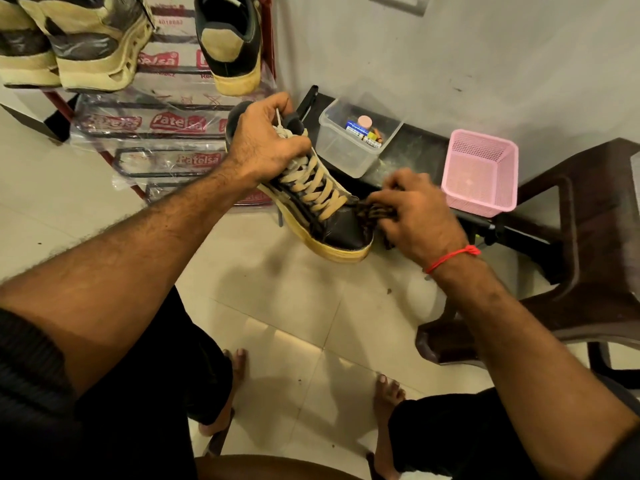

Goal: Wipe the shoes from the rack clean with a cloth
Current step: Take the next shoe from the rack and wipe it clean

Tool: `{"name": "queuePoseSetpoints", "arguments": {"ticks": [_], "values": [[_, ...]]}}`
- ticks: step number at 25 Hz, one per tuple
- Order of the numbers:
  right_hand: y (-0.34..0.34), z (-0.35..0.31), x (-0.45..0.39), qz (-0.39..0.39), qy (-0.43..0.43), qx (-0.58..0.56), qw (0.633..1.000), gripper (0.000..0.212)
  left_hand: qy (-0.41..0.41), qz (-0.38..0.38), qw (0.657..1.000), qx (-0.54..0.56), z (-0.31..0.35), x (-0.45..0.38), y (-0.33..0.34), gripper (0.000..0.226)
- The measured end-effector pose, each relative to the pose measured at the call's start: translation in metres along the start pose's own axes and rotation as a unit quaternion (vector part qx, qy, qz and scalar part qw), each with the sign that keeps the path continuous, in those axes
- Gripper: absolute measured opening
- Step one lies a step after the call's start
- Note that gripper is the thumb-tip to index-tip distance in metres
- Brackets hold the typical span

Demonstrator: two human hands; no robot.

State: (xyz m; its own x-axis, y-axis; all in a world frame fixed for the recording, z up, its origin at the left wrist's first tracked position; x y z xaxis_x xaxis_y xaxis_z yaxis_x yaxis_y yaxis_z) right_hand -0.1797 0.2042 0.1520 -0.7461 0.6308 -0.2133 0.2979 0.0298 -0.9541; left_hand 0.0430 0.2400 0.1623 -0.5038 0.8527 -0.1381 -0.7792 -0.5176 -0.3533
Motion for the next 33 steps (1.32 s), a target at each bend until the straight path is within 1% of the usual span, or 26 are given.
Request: {"name": "queuePoseSetpoints", "arguments": {"ticks": [2, 5, 8, 10, 12, 14, 17, 18, 19, 21, 22, 24, 26, 28, 30, 33], "values": [[-0.011, 0.033, 0.003, 0.033, 0.067, -0.032, 0.997, 0.036, -0.01, 0.02, 1.0, 0.022, 0.0, -0.002, -0.008, 0.027], [-0.02, 0.036, 0.006, 0.057, 0.091, -0.1, 0.989, 0.032, -0.001, 0.022, 1.0, 0.022, 0.004, -0.001, -0.009, 0.027], [-0.023, 0.016, 0.005, 0.044, 0.06, -0.128, 0.989, 0.03, 0.0, 0.026, 1.0, 0.016, 0.003, -0.001, -0.008, 0.029], [-0.012, -0.003, 0.007, 0.005, 0.028, -0.106, 0.994, 0.029, 0.005, 0.024, 1.0, 0.011, 0.001, -0.002, -0.007, 0.039], [0.0, -0.018, 0.009, -0.027, -0.004, -0.062, 0.998, 0.031, 0.02, 0.016, 1.0, 0.001, 0.002, -0.002, -0.004, 0.042], [0.002, -0.019, 0.007, -0.031, -0.019, -0.054, 0.998, 0.032, 0.018, 0.016, 1.0, 0.0, 0.002, -0.002, -0.004, 0.037], [-0.004, -0.002, 0.005, -0.025, 0.024, -0.116, 0.993, 0.026, -0.007, 0.05, 0.999, 0.018, -0.001, -0.004, -0.015, 0.028], [-0.003, -0.002, 0.006, -0.035, 0.023, -0.137, 0.99, 0.023, -0.017, 0.065, 0.997, 0.024, -0.004, -0.004, -0.021, 0.026], [-0.002, -0.008, 0.008, -0.05, 0.005, -0.146, 0.988, 0.022, -0.025, 0.075, 0.996, 0.03, -0.007, -0.004, -0.025, 0.025], [0.0, -0.022, 0.013, -0.075, -0.047, -0.131, 0.987, 0.027, -0.032, 0.084, 0.995, 0.038, -0.012, -0.003, -0.029, 0.027], [-0.001, -0.023, 0.014, -0.073, -0.057, -0.124, 0.988, 0.029, -0.033, 0.087, 0.995, 0.041, -0.014, -0.003, -0.029, 0.028], [-0.007, -0.008, 0.009, -0.032, -0.028, -0.125, 0.991, 0.029, -0.018, 0.065, 0.996, 0.061, -0.009, -0.004, -0.023, 0.03], [-0.011, 0.006, 0.004, 0.009, -0.001, -0.114, 0.993, 0.026, 0.014, -0.005, 0.997, 0.074, 0.005, 0.0, -0.001, 0.031], [-0.006, 0.01, 0.001, 0.011, -0.008, -0.092, 0.996, 0.024, 0.039, -0.062, 0.994, 0.079, 0.019, 0.008, 0.022, 0.032], [-0.004, 0.013, 0.001, 0.009, -0.009, -0.101, 0.995, 0.026, 0.053, -0.055, 0.994, 0.08, 0.025, 0.009, 0.024, 0.03], [-0.014, 0.018, 0.002, 0.034, 0.01, -0.134, 0.99, 0.029, 0.054, 0.013, 0.996, 0.072, 0.022, 0.002, -0.001, 0.028]]}}
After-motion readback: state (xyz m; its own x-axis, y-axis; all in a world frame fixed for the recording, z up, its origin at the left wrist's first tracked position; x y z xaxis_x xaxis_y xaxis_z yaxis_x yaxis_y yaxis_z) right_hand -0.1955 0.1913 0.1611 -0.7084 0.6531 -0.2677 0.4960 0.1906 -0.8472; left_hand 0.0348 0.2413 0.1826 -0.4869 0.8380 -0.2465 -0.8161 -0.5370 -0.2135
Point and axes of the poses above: each hand's wrist, its own x-axis away from the middle knuckle, its own y-axis out of the palm, z = x × y, the point moved 10 cm from there along -x, towards the middle knuckle, and after that the axes turned 5 degrees about x, right-handed, at the moved point
